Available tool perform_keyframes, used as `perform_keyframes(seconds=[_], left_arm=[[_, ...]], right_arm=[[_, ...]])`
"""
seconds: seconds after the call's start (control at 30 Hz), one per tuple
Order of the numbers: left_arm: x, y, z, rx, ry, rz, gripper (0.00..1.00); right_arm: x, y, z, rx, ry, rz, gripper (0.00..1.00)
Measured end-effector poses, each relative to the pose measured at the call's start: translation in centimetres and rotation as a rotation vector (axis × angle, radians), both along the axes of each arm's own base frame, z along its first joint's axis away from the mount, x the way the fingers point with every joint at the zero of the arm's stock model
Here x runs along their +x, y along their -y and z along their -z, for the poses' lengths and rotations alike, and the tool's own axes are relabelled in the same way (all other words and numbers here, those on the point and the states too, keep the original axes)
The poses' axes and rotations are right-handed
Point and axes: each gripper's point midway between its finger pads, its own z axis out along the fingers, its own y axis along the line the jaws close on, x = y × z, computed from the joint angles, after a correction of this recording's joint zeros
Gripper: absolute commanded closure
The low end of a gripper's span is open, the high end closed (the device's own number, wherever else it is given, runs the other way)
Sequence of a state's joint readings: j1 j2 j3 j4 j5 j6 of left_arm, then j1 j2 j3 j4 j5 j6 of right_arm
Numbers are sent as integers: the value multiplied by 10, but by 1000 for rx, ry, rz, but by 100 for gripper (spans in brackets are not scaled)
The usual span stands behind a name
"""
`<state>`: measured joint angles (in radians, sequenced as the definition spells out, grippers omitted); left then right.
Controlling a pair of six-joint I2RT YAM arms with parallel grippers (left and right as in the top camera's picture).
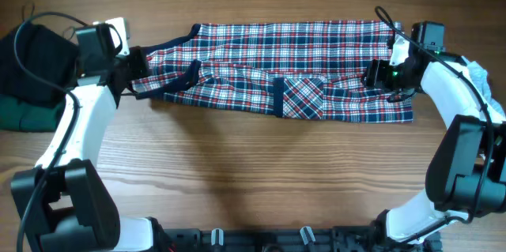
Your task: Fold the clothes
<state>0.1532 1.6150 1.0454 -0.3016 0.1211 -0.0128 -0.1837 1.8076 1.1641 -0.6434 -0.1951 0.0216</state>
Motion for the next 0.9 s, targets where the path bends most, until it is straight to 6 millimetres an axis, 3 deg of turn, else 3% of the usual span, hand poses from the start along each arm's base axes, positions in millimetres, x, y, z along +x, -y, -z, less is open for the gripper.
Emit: perform_keyframes(seconds=[0.07,0.17,0.27,0.37,0.4,0.5,0.57,0.73,0.9], left_arm=[[6,5,-5,-21,32,23,96],[-2,-2,0,9,-6,-7,96],[-16,-1,-6,53,-40,15,96],[-49,23,-3,235,-170,189,96],[-56,34,1,305,-208,258,94],[-73,60,7,531,-289,442,68],[-76,58,4,667,-319,485,61],[-77,30,2,766,-374,452,60],[-79,26,27,821,-473,587,59]], right_arm=[[0,0,0,0,-1,0,26],[0,0,0,0,0,0,26],[0,0,0,0,0,0,26],[1,-1,0,-1,3,-2,26],[1,-1,0,-1,4,-4,26],[1,-2,0,0,2,-5,26],[0,-2,0,0,0,-5,26],[0,-2,0,0,0,-5,26],[0,-2,0,0,0,-5,26]])
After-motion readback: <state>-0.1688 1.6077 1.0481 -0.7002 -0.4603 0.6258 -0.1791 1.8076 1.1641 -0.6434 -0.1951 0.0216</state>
